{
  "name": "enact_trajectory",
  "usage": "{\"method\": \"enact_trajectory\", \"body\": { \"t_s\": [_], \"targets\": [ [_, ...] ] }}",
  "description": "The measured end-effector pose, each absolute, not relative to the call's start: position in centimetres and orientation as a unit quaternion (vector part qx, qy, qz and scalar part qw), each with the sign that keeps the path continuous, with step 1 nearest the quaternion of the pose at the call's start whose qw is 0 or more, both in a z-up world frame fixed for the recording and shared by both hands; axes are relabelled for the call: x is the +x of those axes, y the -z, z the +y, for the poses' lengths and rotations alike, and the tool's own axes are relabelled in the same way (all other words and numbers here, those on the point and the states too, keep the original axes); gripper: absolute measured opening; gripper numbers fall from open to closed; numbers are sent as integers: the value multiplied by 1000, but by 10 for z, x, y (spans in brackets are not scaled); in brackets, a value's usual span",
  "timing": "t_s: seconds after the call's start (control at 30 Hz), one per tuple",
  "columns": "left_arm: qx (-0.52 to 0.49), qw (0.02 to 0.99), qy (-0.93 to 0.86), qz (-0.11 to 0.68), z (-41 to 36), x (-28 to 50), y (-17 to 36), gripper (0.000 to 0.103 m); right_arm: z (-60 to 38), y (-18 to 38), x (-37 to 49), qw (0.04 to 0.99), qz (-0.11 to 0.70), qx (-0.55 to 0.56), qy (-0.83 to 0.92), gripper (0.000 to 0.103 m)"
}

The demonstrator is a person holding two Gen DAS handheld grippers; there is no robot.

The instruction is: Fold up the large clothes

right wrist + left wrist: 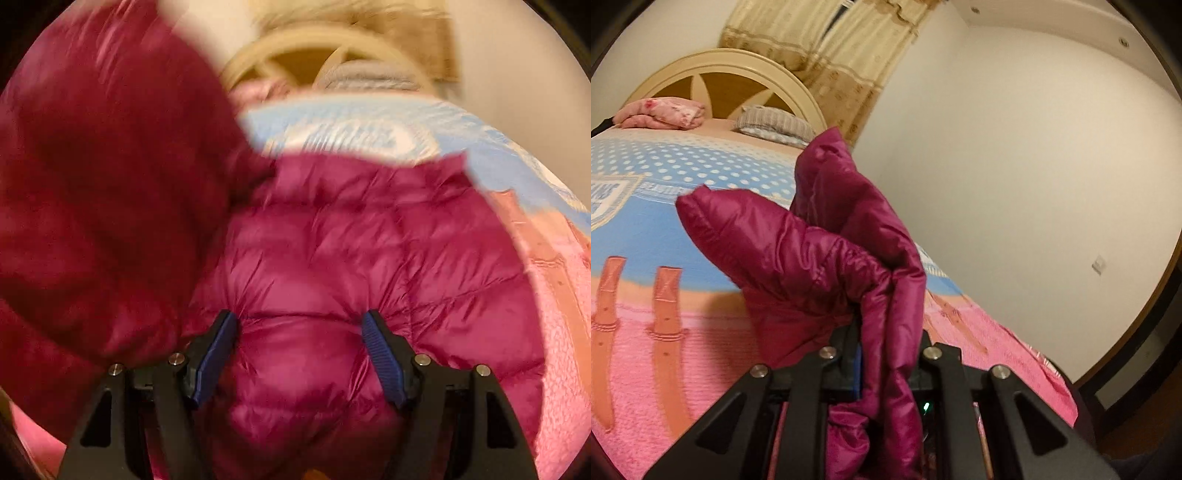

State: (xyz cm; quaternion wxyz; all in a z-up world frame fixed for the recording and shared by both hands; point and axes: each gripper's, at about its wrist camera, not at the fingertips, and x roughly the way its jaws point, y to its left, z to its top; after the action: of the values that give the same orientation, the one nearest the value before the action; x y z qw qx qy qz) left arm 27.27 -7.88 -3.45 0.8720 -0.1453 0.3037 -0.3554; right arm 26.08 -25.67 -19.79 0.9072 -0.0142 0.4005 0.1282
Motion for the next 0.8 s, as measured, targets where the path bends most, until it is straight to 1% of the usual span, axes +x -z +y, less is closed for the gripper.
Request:
{"method": "enact_trajectory", "body": {
  "t_s": [0.07,0.17,0.3,0.4,0.5,0.57,0.6,0.63,0.67,0.7,0.73,0.8],
  "targets": [
    [-127,871,366,303,-93,270,35,15,-262,195,258,908,397,5,-133,71],
    [-89,870,379,304,-114,267,34,15,-290,186,245,912,378,76,-143,71],
    [-41,868,387,307,-147,269,45,15,-330,169,219,933,324,106,-120,71],
    [-2,870,392,300,-174,268,60,17,-376,152,206,941,285,163,-81,71],
    [55,868,401,289,-199,265,82,22,-412,140,203,940,258,216,-54,71],
    [71,860,415,287,-207,264,98,29,-429,134,208,936,256,236,-59,69],
    [70,852,431,290,-207,265,106,39,-431,133,209,934,257,238,-63,61],
    [62,843,447,294,-205,267,116,44,-435,130,212,933,256,242,-68,56],
    [54,839,453,296,-204,268,119,47,-438,127,215,933,254,244,-74,56],
    [38,836,461,296,-198,270,124,51,-439,124,219,931,252,249,-87,53],
    [22,833,467,295,-191,272,127,54,-438,120,222,930,249,252,-101,48],
    [8,833,465,298,-184,276,131,55,-439,110,223,929,243,251,-123,46]
  ]
}}
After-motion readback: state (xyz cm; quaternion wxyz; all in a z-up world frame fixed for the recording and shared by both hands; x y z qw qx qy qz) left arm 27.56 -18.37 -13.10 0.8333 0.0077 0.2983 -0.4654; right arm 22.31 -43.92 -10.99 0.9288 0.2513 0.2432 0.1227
